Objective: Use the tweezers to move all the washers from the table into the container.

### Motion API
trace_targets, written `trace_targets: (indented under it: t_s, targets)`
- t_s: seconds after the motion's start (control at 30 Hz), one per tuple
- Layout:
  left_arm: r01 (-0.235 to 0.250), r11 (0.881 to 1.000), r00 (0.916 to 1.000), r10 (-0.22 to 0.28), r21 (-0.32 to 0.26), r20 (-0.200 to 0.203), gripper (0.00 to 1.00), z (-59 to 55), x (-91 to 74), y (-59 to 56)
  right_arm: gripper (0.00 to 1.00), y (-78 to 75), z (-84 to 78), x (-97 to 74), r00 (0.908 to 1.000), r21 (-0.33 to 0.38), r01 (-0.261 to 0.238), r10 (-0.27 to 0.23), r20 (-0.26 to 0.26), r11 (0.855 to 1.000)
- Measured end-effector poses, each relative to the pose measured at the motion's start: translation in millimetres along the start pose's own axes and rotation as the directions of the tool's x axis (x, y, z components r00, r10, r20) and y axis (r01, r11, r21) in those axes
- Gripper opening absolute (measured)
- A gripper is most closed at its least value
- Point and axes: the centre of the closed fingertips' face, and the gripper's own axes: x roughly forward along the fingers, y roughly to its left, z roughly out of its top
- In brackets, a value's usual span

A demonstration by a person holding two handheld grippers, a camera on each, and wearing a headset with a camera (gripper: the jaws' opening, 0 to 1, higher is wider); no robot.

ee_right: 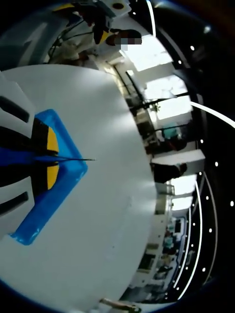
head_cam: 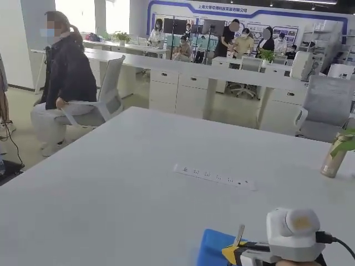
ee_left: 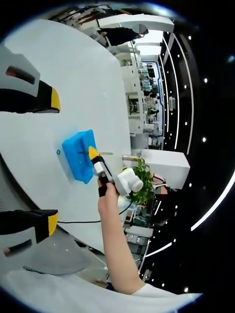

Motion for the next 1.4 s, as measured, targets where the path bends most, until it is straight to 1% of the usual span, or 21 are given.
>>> trace_targets:
  t_s: [0.17, 0.27, 0.4, 0.43, 0.53, 0.57, 0.63, 0.73, 0.8, 0.93, 1.07, 1.2, 1.33, 1.4]
  targets:
    - [-0.003, 1.0, 1.0, 0.003, -0.017, 0.004, 0.86, -0.4, 0.8, 1.0, 0.03, 8.6, 10.4, -9.9, 0.9991, -0.013, -0.007, 0.007, 0.041, 1.0]
    - [-0.002, 1.0, 1.0, 0.002, -0.023, 0.004, 0.89, -0.6, 1.7, 1.1, 0.03, 15.8, 19.2, -16.2, 0.9966, -0.01, -0.018, 0.019, 0.081, 1.0]
    - [0.002, 1.0, 1.0, -0.002, -0.026, 0.004, 0.9, -0.4, 2.7, 0.7, 0.03, 25.8, 25.5, -20.9, 0.9938, -0.015, -0.031, 0.032, 0.106, 0.999]
    - [0.002, 1.0, 1.0, -0.002, -0.03, 0.005, 0.91, -0.4, 3.0, 0.7, 0.03, 30.4, 27.5, -21.9, 0.9923, -0.013, -0.04, 0.041, 0.117, 0.999]
    - [0.004, 0.999, 1.0, -0.004, -0.038, 0.007, 0.93, -0.7, 3.4, 0.0, 0.03, 40.6, 28.3, -22.3, 0.9904, -0.027, -0.058, 0.061, 0.124, 0.998]
    - [0.004, 0.999, 1.0, -0.004, -0.039, 0.009, 0.93, -0.8, 3.4, -0.4, 0.03, 47.2, 27.1, -21.8, 0.9897, -0.032, -0.074, 0.077, 0.121, 0.997]
    - [0.006, 0.999, 1.0, -0.006, -0.041, 0.006, 0.94, -1.9, 3.3, -1.4, 0.03, 55.0, 24.6, -20.1, 0.9876, -0.028, -0.094, 0.097, 0.124, 0.995]
    - [0.004, 0.999, 1.0, -0.003, -0.044, 0.004, 0.95, -3.1, 2.8, -1.5, 0.03, 61.5, 19.2, -16.3, 0.9866, -0.028, -0.114, 0.116, 0.114, 0.993]
    - [0.003, 0.999, 1.0, -0.003, -0.051, 0.005, 0.95, -3.7, 1.9, -1.6, 0.04, 66.1, 12.1, -11.5, 0.9864, -0.025, -0.131, 0.133, 0.096, 0.991]
    - [-0.001, 0.998, 1.0, 0.001, -0.057, 0.007, 0.96, -4.2, 0.7, -1.5, 0.04, 73.6, 3.0, -5.0, 0.9857, -0.022, -0.151, 0.153, 0.072, 0.988]
    - [-0.003, 0.998, 1.0, 0.003, -0.061, 0.003, 0.97, -6.2, -0.6, -2.3, 0.04, 76.3, -9.2, 3.4, 0.9875, -0.038, -0.154, 0.155, 0.029, 0.987]
    - [-0.008, 0.998, 1.0, 0.009, -0.067, 0.003, 0.97, -7.4, -2.1, -2.0, 0.04, 76.4, -18.4, 8.8, 0.9878, -0.042, -0.156, 0.156, 0.001, 0.987]
    - [-0.014, 0.997, 0.9999, 0.014, -0.07, -0.002, 0.97, -9.1, -3.4, -1.5, 0.04, 79.8, -22.0, 12.2, 0.9877, -0.043, -0.157, 0.156, -0.009, 0.987]
    - [-0.016, 0.997, 0.9999, 0.016, -0.071, -0.001, 0.97, -8.9, -3.6, -1.3, 0.04, 79.5, -19.3, 13.5, 0.988, -0.036, -0.154, 0.154, 0.003, 0.987]
